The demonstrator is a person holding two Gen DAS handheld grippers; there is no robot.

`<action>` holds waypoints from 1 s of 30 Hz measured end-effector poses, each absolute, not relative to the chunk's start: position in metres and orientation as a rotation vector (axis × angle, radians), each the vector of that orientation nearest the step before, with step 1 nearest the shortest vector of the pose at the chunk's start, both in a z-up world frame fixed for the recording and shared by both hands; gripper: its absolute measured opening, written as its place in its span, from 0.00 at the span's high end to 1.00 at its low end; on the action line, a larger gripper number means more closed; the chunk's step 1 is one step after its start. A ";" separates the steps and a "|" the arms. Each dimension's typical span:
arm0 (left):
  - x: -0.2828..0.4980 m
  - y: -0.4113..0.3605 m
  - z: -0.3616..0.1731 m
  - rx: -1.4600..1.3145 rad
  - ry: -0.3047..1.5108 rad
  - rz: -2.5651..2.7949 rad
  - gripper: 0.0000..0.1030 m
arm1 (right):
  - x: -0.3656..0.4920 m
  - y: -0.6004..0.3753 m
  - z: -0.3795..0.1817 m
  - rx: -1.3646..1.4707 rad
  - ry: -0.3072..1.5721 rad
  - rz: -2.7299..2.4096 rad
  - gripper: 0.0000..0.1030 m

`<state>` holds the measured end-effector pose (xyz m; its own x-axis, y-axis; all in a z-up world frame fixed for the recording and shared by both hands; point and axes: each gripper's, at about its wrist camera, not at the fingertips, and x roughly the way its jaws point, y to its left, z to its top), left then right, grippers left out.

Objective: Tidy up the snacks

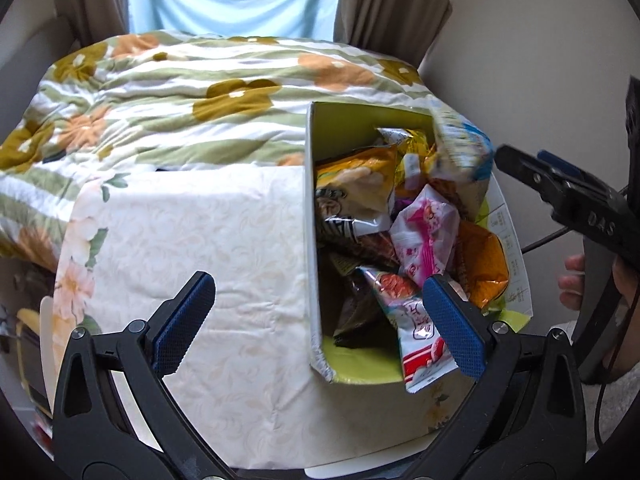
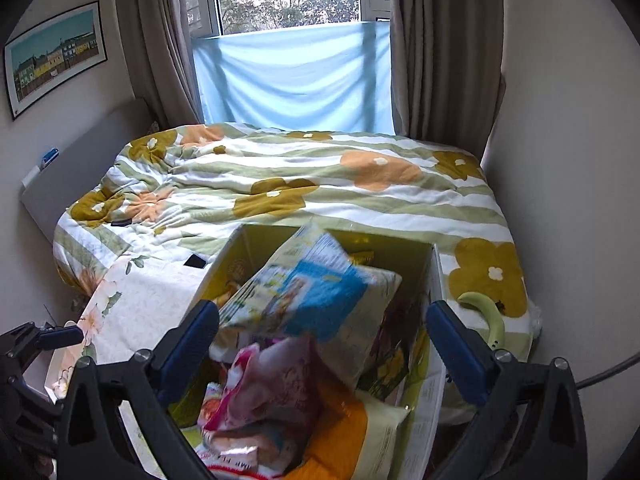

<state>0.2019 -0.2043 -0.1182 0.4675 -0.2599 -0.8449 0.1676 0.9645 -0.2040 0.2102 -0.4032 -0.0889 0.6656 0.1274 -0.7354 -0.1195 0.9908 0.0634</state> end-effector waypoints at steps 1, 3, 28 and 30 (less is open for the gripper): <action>0.200 -0.202 -0.118 -0.105 1.052 -0.267 0.01 | 0.206 -0.402 -0.090 0.008 0.837 0.136 0.00; 0.196 -0.199 -0.116 -0.111 1.046 -0.273 0.01 | 0.200 -0.402 -0.089 0.003 0.846 0.131 0.00; 0.010 -0.094 -0.002 0.037 0.674 -0.164 0.00 | -0.013 -0.304 -0.006 0.084 0.673 -0.010 0.00; -0.007 -0.088 0.004 0.051 0.643 -0.148 0.00 | -0.027 -0.296 -0.004 0.081 0.663 -0.015 0.00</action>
